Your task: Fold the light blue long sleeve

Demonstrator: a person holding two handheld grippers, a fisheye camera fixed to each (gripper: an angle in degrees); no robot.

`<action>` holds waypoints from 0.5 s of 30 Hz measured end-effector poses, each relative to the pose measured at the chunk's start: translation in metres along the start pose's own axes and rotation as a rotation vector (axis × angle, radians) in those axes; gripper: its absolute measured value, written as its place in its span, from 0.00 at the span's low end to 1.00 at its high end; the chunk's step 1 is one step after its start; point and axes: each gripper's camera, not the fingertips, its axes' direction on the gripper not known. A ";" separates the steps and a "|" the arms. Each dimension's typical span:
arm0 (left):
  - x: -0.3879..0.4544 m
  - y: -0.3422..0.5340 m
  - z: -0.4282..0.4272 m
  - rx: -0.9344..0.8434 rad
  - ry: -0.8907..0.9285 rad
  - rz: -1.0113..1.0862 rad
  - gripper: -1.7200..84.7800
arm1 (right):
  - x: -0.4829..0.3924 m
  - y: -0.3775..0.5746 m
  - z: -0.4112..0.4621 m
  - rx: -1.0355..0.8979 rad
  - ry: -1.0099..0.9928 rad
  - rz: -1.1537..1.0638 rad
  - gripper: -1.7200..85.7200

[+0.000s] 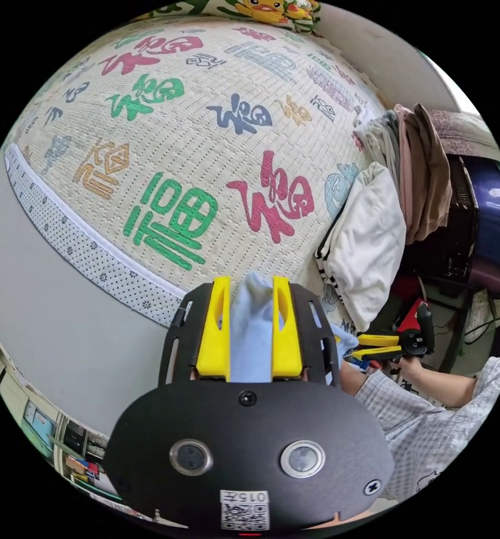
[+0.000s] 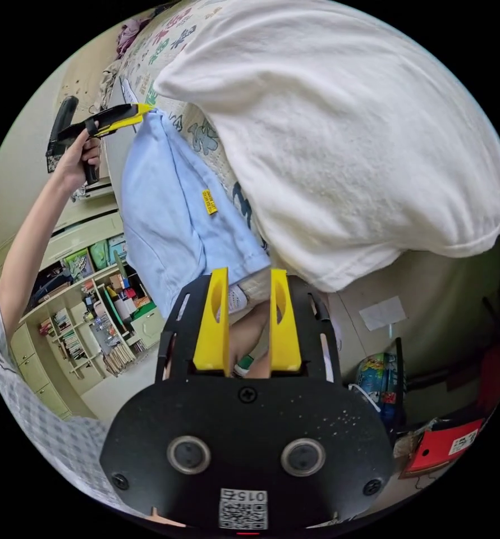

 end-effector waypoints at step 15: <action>-0.024 0.058 -0.038 0.221 0.028 0.088 0.03 | -0.011 0.026 -0.040 0.170 0.030 -0.084 0.07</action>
